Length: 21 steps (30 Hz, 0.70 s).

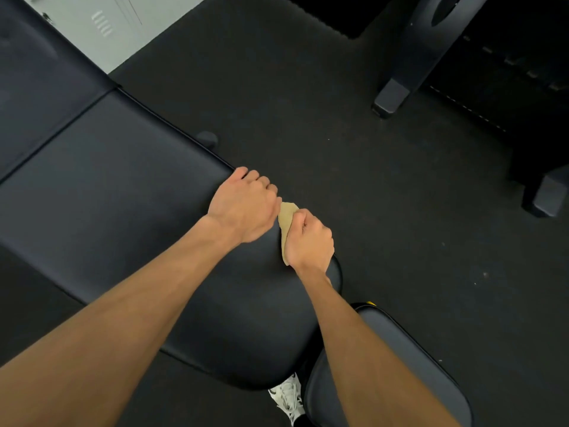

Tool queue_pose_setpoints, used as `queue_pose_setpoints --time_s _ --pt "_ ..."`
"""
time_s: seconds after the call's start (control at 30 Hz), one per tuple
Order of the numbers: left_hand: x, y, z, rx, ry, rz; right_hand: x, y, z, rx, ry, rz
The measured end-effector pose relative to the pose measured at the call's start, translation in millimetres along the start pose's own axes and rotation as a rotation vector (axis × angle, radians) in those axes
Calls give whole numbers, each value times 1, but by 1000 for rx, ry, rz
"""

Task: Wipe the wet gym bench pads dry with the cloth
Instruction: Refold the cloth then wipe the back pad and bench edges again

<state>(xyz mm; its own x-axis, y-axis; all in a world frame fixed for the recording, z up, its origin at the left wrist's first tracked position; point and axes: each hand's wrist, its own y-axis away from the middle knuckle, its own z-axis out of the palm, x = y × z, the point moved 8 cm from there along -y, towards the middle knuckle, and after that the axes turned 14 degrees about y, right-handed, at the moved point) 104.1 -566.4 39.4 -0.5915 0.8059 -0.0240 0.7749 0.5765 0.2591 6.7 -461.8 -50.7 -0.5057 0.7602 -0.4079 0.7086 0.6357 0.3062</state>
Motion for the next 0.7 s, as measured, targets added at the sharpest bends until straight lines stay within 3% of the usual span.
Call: queue_pose_setpoints --time_s 0.17,0.4,0.7 --pt "-1 2 2 12 0 -19 57 5 6 -61 -30 196" --pt "-3 2 5 -2 41 -59 143 37 30 -207 -175 663" --pt "-2 3 0 -11 65 -44 134 32 18 -367 126 527"
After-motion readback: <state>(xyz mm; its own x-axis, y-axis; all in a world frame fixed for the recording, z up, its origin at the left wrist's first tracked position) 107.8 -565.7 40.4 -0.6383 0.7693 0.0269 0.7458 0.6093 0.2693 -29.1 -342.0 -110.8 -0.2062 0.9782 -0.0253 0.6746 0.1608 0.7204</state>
